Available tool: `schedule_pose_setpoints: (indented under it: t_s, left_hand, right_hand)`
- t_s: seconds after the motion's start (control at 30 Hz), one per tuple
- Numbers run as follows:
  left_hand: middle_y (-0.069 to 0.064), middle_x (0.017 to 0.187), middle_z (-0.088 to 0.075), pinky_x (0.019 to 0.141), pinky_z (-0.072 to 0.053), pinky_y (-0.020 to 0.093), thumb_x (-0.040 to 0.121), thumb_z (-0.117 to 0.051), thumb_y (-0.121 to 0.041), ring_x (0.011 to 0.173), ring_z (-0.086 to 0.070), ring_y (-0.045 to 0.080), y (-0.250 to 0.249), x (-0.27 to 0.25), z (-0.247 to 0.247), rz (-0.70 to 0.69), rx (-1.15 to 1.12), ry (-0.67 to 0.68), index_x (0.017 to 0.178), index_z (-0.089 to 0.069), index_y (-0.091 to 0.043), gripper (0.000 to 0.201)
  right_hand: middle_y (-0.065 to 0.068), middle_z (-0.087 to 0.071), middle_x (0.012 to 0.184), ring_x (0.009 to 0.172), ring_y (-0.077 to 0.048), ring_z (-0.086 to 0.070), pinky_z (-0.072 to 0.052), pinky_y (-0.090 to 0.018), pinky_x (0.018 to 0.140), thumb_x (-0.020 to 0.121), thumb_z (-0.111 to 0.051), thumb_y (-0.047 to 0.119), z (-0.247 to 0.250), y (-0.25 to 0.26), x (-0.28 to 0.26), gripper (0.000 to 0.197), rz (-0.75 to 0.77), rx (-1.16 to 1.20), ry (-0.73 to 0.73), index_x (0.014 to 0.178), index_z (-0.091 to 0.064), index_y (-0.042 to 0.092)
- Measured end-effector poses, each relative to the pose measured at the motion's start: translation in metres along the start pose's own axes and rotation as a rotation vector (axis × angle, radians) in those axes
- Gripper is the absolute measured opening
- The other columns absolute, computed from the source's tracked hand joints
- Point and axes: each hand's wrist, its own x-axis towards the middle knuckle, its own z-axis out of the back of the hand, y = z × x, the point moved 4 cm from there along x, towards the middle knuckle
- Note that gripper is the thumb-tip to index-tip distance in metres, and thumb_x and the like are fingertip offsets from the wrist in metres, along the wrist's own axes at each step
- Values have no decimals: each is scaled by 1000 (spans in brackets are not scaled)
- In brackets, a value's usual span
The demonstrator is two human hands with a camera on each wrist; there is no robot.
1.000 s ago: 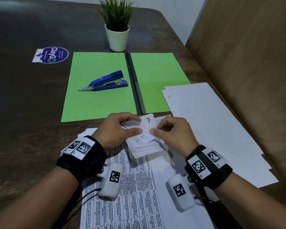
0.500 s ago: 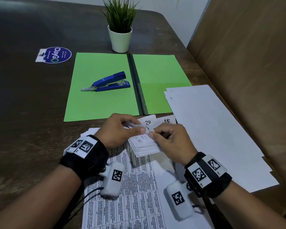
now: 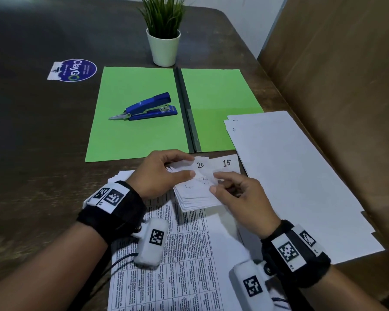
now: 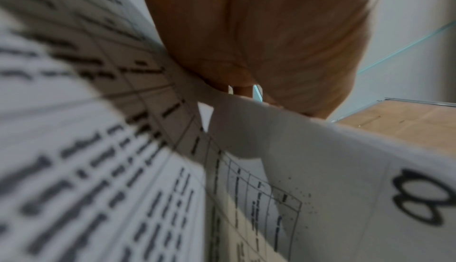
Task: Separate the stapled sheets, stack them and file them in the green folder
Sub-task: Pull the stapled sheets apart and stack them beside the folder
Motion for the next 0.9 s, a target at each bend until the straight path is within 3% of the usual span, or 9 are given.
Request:
schedule_pose_setpoints:
  t_s: [0.13, 0.23, 0.33, 0.43, 0.53, 0.63, 0.73, 0.8, 0.9]
  left_hand:
    - [-11, 106, -76, 96, -54, 28, 79, -84, -18, 99, -70, 4, -2, -1, 0, -13, -10, 1, 104, -75, -33, 31]
    - [-9, 103, -76, 92, -53, 23, 79, -83, -16, 96, -69, 5, -3, -2, 0, -44, 18, 1, 98, -75, -37, 29]
    - [-9, 96, -77, 91, -55, 32, 81, -82, -18, 94, -70, 10, -3, -1, 0, -39, 48, 6, 88, -80, -31, 15]
    - [-6, 87, -77, 88, -53, 39, 82, -81, -24, 89, -69, 17, -3, -2, 0, -38, 58, 33, 81, -81, -25, 2]
    - [-5, 86, -76, 85, -51, 34, 80, -74, -44, 90, -69, 13, -7, -3, -2, -29, 10, 44, 78, -81, -21, 24]
    - [-11, 86, -77, 89, -49, 25, 81, -62, -55, 96, -68, -2, -8, -3, -1, 7, -13, 5, 74, -79, -17, 42]
    - [-4, 89, -76, 87, -53, 35, 80, -81, -32, 88, -70, 11, -3, -1, 0, -48, -23, -34, 84, -71, -16, 19]
    - [-1, 93, -76, 86, -57, 42, 78, -85, -17, 86, -71, 15, 0, 1, 2, -65, -19, -33, 90, -69, -17, 20]
    - [-2, 95, -77, 93, -56, 48, 78, -84, -14, 93, -72, 21, 0, 2, 0, -70, 20, -26, 88, -74, -16, 14]
  right_hand:
    - [4, -70, 80, 65, -4, -58, -47, -16, 64, 85, -77, 10, 3, 0, 0, 25, 16, -3, -17, 105, -75, 25]
    - [-4, -70, 83, 68, -12, -61, -48, -23, 66, 85, -77, 12, 2, 1, 1, 16, 55, -57, -12, 94, -79, 25]
    - [0, -63, 85, 75, -14, -61, -49, -22, 72, 85, -77, 16, 2, 2, 0, 11, 80, -127, -11, 85, -79, 26]
    - [2, -61, 101, 79, -17, -62, -48, -15, 74, 85, -77, 16, 1, 3, 0, 10, 67, -136, -20, 83, -77, 26]
    - [8, -66, 113, 84, -17, -66, -52, -20, 78, 86, -76, 16, 1, 4, 0, 10, 71, -126, -30, 86, -77, 26]
    - [5, -74, 90, 78, -15, -66, -53, -26, 74, 86, -76, 15, 1, 5, 0, 10, 70, -76, -42, 90, -75, 23]
    - [2, -74, 87, 83, -21, -67, -55, -33, 78, 85, -77, 12, 2, 5, 0, 21, 34, -5, -61, 101, -69, 24]
    - [6, -73, 83, 78, -13, -65, -55, -28, 76, 84, -78, 12, 3, 5, -1, 22, 52, -35, -44, 100, -73, 26]
    - [8, -69, 76, 71, -8, -61, -51, -22, 70, 82, -80, 11, 1, 3, -1, 20, 52, -65, -2, 97, -77, 25]
